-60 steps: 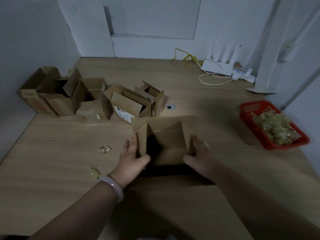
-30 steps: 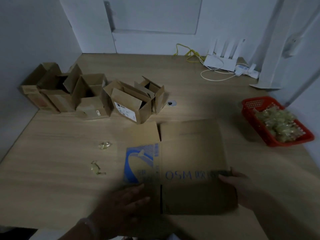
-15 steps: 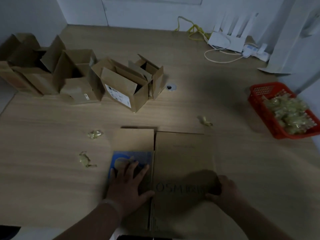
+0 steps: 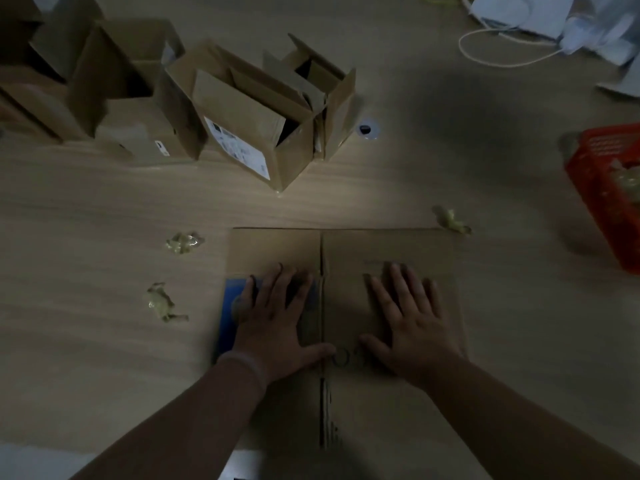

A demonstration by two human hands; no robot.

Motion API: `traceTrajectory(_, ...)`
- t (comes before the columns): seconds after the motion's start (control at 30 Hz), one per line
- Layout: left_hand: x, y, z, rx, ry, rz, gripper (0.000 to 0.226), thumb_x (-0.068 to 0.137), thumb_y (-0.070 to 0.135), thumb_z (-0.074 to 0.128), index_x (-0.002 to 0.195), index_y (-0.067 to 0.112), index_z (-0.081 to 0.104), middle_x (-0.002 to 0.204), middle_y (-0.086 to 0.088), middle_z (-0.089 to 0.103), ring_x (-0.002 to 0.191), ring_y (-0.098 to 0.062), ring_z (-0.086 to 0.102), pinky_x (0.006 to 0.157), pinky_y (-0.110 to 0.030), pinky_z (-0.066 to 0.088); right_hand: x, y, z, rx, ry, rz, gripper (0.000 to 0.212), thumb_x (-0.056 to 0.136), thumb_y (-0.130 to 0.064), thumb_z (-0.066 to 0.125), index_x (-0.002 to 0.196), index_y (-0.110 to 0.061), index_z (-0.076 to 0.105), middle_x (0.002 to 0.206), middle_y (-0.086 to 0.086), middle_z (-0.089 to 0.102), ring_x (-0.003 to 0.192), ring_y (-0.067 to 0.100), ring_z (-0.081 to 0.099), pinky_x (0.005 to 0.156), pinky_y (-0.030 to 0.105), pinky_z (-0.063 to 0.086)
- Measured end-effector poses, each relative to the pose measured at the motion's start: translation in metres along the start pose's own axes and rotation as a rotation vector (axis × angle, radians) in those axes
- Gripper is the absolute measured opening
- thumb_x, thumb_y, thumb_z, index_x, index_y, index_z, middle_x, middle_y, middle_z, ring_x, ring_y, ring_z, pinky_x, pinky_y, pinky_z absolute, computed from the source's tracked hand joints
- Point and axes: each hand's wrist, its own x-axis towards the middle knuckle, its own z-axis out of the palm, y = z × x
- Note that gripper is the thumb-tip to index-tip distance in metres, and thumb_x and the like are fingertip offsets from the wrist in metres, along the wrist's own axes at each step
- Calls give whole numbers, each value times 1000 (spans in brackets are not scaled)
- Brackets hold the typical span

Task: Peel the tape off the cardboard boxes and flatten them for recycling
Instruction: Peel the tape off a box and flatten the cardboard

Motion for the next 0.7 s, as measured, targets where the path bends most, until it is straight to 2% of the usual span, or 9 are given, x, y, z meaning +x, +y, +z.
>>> traceTrajectory(0.07, -1, 2, 5, 62, 5, -5, 115, 57, 99, 11, 148, 35, -17, 157, -2, -25, 143, -24, -24, 113, -57, -13, 0, -1, 5, -1, 19, 7, 91, 80, -78, 29, 154, -31, 4, 162, 8, 4, 148, 29, 1, 115, 57, 13)
traceTrajectory(0.17, 7, 1, 7, 78, 9, -6, 112, 57, 98, 12, 146, 38, -21, 156, -4, -27, 143, -24, -25, 113, -59, -9, 5, 1, 12, -1, 28, 20, 92, 78, -80, 31, 153, -30, 12, 161, 9, 11, 148, 29, 7, 114, 59, 16)
traceTrajectory(0.3, 16, -4, 2, 81, -18, 7, 110, 58, 98, 13, 148, 41, -15, 158, 0, -23, 145, -21, -22, 114, -57, -7, 11, 1, 10, -19, 1, 30, 90, 79, -82, 20, 154, -32, 6, 162, 8, 3, 149, 26, -1, 116, 55, 9)
traceTrajectory(0.33, 15, -4, -1, 77, -11, 8, 106, 61, 96, 14, 149, 41, -7, 159, 0, -17, 146, -22, -16, 115, -57, -4, 11, 2, 9, -20, -6, 29, 90, 79, -82, 17, 153, -34, 2, 162, 7, 0, 148, 24, -6, 117, 53, 6)
traceTrajectory(0.4, 8, -5, -8, 30, 39, 8, 94, 71, 87, 26, 150, 37, 20, 160, -3, 8, 147, -25, 8, 115, -58, 7, 7, 5, 7, -2, -10, 29, 88, 80, -81, 17, 153, -35, -1, 162, 3, -5, 148, 21, -11, 119, 48, 2)
traceTrajectory(0.47, -5, -11, -9, -28, 116, 13, 81, 76, 77, 37, 143, 31, 42, 155, -7, 27, 142, -31, 26, 112, -60, 19, -3, 10, 5, 38, 9, 73, 85, 82, -77, 21, 153, -34, 7, 162, 5, 2, 149, 22, -4, 119, 46, 6)
traceTrajectory(0.57, -31, -22, -1, -12, 116, 20, 84, 78, 78, 36, 147, 31, 34, 158, -9, 18, 143, -35, 20, 112, -59, 20, -29, 18, 9, 99, 76, 148, 81, 85, -72, 28, 152, -27, 24, 159, 11, 19, 147, 28, 14, 117, 47, 17)
traceTrajectory(0.7, -44, -17, 7, 53, 85, -18, 95, 72, 84, 34, 151, 33, 19, 160, -12, 7, 145, -36, 10, 113, -58, 15, -45, 18, 20, 30, 75, 149, 85, 85, -73, 29, 153, -22, 22, 160, 15, 13, 148, 31, 10, 117, 48, 15)
